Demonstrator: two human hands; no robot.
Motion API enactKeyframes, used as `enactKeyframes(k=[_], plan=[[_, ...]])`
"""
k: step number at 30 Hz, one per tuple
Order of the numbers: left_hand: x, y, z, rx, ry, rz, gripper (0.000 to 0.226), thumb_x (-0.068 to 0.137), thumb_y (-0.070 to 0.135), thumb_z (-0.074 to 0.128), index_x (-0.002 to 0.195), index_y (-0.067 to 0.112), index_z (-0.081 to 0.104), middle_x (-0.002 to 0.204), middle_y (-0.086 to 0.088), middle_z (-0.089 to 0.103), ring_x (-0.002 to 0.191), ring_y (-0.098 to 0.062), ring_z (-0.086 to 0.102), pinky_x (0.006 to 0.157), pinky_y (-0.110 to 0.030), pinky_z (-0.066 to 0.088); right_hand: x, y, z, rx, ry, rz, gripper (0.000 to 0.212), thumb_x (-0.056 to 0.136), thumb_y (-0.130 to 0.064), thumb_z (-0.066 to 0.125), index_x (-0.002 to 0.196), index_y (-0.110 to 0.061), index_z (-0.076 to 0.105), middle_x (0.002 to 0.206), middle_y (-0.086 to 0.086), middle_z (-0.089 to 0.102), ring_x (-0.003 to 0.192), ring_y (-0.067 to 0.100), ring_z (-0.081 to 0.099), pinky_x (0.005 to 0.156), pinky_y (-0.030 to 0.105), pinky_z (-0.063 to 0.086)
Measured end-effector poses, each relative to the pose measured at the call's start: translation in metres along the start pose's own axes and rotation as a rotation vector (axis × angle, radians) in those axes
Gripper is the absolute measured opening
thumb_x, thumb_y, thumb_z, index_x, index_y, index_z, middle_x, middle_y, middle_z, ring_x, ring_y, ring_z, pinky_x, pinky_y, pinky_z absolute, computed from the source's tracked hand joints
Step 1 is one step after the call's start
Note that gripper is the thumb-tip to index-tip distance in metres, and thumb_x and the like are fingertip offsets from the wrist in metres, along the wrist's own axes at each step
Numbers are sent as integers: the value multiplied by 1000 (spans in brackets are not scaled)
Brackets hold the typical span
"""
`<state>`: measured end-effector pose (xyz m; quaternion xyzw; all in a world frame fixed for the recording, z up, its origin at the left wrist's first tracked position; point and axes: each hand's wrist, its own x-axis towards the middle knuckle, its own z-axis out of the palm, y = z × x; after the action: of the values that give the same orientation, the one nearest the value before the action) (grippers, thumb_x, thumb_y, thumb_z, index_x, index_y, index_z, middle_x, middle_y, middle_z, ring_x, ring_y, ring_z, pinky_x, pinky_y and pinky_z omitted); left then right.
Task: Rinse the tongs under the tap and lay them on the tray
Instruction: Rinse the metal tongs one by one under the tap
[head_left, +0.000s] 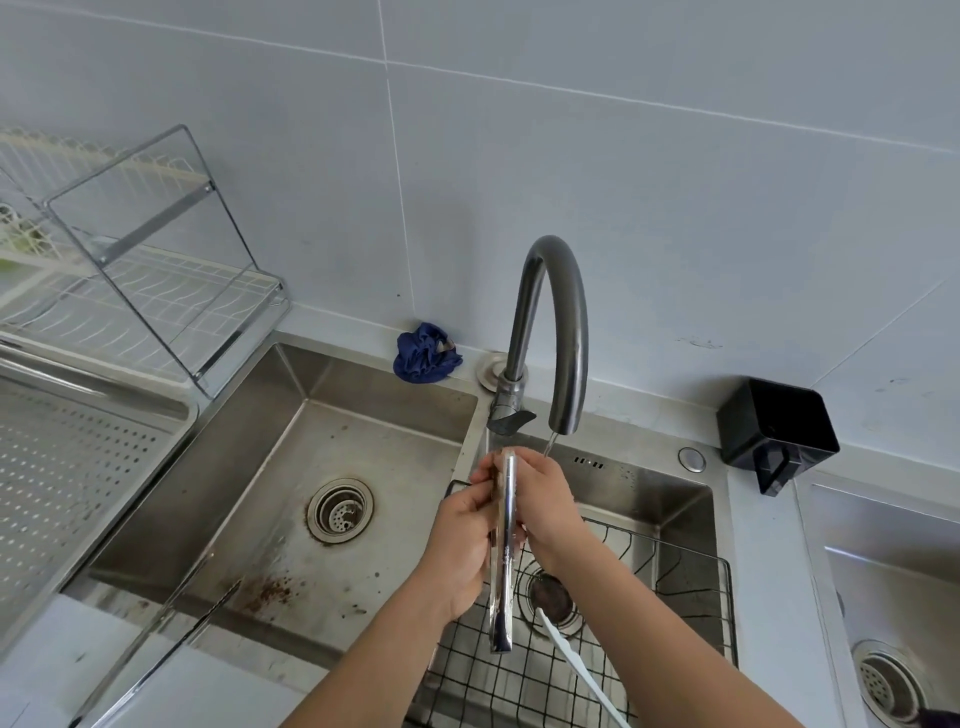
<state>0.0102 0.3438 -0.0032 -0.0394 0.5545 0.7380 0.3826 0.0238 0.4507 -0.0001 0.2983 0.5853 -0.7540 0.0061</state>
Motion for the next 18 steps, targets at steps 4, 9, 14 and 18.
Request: enactKeyframes(k=[4, 9, 14, 18], plan=[[-1, 2, -3, 9, -8, 6, 31, 99, -3, 47, 98, 6, 76, 73, -14, 64, 60, -22, 59, 53, -31, 49, 0, 3, -6, 24, -6, -33, 28, 102, -23, 54, 92, -4, 72, 91, 19, 77, 63, 23, 67, 45, 28, 46], [-3, -2, 0, -17, -62, -26, 35, 97, -3, 48, 83, 11, 78, 70, -16, 65, 57, -24, 62, 51, -31, 49, 0, 4, -13, -27, 22, -40, 25, 94, -16, 59, 77, -13, 77, 95, 33, 70, 50, 23, 58, 36, 22, 39], [-2, -6, -5, -89, -90, -62, 32, 101, 8, 48, 89, 9, 78, 85, -22, 69, 64, -26, 63, 57, -33, 52, 2, 6, -21, -66, 47, -70, 23, 91, -23, 69, 78, -4, 70, 63, 21, 60, 38, 18, 44, 39, 25, 35], [-7, -11, -12, -168, -237, -110, 55, 107, 46, 36, 124, 0, 63, 101, -23, 66, 87, -35, 65, 81, -48, 56, 5, 10, -21, -209, 258, -173, 38, 95, -28, 68, 65, -5, 63, 61, 19, 61, 52, 22, 51, 54, 37, 44]])
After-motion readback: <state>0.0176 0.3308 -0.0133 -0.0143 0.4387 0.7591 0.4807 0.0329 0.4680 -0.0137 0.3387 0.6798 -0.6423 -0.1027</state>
